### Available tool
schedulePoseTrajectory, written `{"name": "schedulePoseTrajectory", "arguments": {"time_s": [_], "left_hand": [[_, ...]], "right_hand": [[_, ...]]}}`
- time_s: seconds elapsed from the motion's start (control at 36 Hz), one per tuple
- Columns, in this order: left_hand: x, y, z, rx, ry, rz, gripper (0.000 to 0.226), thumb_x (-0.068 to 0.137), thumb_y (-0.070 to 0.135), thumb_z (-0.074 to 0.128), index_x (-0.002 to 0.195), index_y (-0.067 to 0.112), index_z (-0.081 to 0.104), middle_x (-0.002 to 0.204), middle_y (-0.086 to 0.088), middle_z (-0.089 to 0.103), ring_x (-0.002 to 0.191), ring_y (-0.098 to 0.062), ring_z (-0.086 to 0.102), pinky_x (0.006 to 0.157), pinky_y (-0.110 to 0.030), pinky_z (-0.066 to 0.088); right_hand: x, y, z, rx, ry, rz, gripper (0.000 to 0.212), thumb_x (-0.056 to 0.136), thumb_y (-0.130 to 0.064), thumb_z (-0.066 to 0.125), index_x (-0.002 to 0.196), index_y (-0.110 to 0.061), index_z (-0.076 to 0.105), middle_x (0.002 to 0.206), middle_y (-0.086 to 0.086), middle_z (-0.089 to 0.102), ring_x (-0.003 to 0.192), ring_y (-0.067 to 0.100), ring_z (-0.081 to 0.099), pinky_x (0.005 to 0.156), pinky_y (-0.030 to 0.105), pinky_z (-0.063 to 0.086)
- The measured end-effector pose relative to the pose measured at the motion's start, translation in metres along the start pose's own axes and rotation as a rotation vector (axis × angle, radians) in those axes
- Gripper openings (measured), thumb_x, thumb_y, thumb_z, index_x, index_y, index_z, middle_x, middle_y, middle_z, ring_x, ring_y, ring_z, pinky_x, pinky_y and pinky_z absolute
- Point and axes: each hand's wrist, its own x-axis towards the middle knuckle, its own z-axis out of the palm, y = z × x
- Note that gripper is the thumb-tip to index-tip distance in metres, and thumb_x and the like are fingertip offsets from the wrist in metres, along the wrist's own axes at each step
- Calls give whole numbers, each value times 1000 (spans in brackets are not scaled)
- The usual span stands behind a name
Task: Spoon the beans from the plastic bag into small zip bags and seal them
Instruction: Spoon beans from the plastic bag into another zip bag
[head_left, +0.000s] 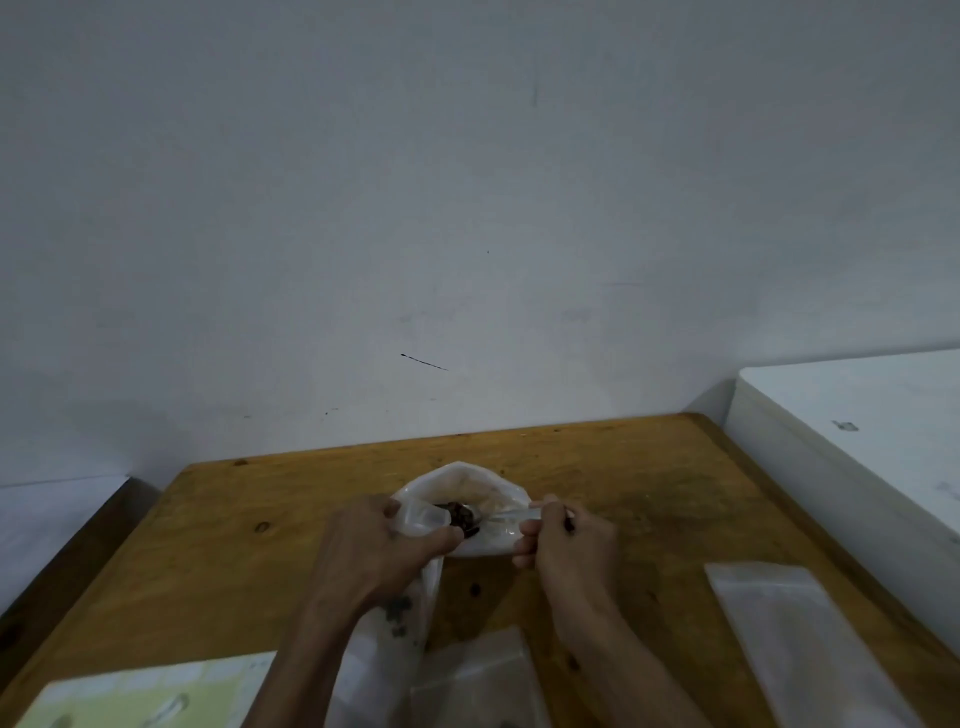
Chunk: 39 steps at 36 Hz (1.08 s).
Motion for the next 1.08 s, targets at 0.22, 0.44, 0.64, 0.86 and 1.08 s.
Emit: {"name": "schedulePoseTrajectory", "arguments": {"time_s": [0.22,0.44,0.64,0.86,1.08], "left_hand": [[-2,-6,1,-106,-21,-31,97,50,80,73,122,16,69,97,2,73,75,-9,69,58,-25,58],[-11,-10,-5,-215,38,40,97,50,75,79,128,20,62,118,1,67,96,-13,64,71,-30,59],[-19,-10,-9,-294,131,148,92,60,58,86,138,23,51,136,0,59,97,-4,58,71,-16,49],[-27,-10,-9,-323,199,203,97,59,56,85,140,21,47,133,2,59,99,-6,56,67,-6,41],[-26,-23,-11,-419,266,168,97,55,59,86,136,21,48,125,2,62,108,-16,61,82,-29,56]], "right_hand": [[-5,-15,-6,132,-11,13,28,102,-22,52,81,-11,67,59,4,68,52,14,64,69,44,60],[-16,-49,-15,136,-82,-147,31,103,-24,52,84,-6,69,58,2,67,50,12,63,62,39,56],[-39,-67,-15,-127,-223,-501,30,103,-29,49,87,-13,68,62,3,67,50,9,63,50,21,52],[-49,-67,-13,-249,-234,-890,28,99,-39,46,94,-23,68,67,-10,64,60,8,66,52,33,57],[-32,-45,-19,-314,-48,-770,24,102,-29,47,88,-24,66,67,-7,63,63,8,63,51,25,53]]}}
